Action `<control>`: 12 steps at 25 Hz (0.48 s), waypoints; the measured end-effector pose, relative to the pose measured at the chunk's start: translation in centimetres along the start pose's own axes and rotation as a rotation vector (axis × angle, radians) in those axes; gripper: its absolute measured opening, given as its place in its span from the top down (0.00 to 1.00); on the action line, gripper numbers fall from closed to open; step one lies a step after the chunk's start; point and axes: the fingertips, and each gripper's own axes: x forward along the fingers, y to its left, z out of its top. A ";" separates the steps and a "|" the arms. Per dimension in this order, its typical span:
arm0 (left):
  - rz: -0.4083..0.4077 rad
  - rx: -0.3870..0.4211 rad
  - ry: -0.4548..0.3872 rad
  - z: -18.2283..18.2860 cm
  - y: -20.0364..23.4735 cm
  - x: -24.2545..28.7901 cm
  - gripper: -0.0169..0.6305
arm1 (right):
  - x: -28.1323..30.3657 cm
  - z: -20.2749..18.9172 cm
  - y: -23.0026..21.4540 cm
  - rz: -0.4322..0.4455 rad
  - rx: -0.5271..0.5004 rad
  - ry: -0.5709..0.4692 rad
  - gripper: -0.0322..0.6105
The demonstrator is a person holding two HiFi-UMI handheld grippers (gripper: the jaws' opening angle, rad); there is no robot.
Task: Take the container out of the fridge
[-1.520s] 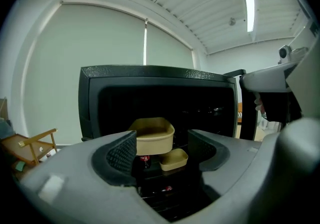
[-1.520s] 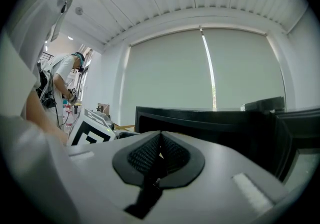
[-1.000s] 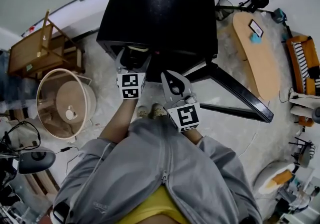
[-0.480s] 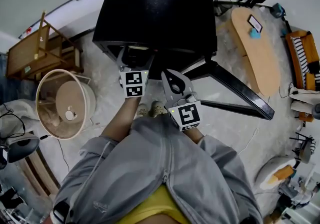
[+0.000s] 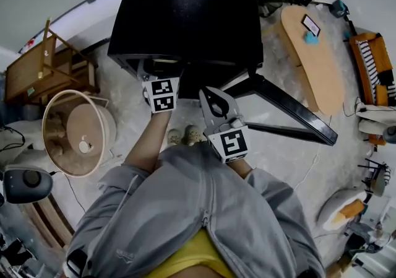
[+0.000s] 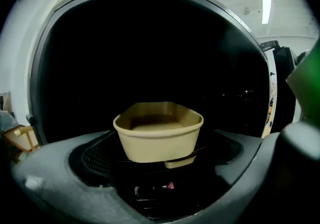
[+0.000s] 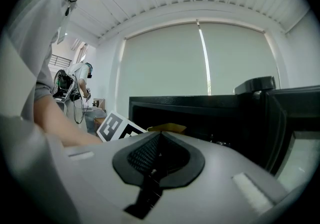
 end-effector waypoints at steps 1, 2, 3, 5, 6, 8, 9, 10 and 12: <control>0.002 0.006 -0.004 0.2 -0.1 0.2 0.12 | -0.1 -0.1 -0.2 -0.003 -0.002 0.004 0.95; 0.004 0.008 -0.007 0.4 -0.2 0.4 0.12 | -0.1 -0.1 -0.3 -0.007 -0.003 0.005 0.95; 0.007 0.006 -0.009 0.5 -0.1 0.6 0.12 | -0.1 0.0 -0.4 -0.010 -0.002 0.005 0.95; 0.014 -0.001 -0.010 0.7 0.1 0.9 0.12 | -0.1 0.2 -0.3 -0.012 -0.007 0.004 0.95; 0.018 0.000 -0.012 0.8 0.3 0.9 0.13 | -0.1 0.2 -0.3 -0.011 -0.012 0.003 0.95; 0.019 0.007 -0.018 0.9 0.3 0.8 0.16 | -0.2 0.1 -0.2 -0.008 -0.017 0.007 0.95; 0.018 0.010 -0.019 0.9 0.3 0.7 0.17 | -0.2 -0.2 -0.3 -0.007 -0.019 0.011 0.95; 0.017 0.012 -0.020 0.9 0.2 0.5 0.17 | -0.3 -0.4 -0.3 -0.005 -0.020 0.015 0.95; 0.017 0.016 -0.020 0.7 0.1 -0.2 0.19 | -0.3 -0.6 -0.2 -0.006 -0.014 0.016 0.95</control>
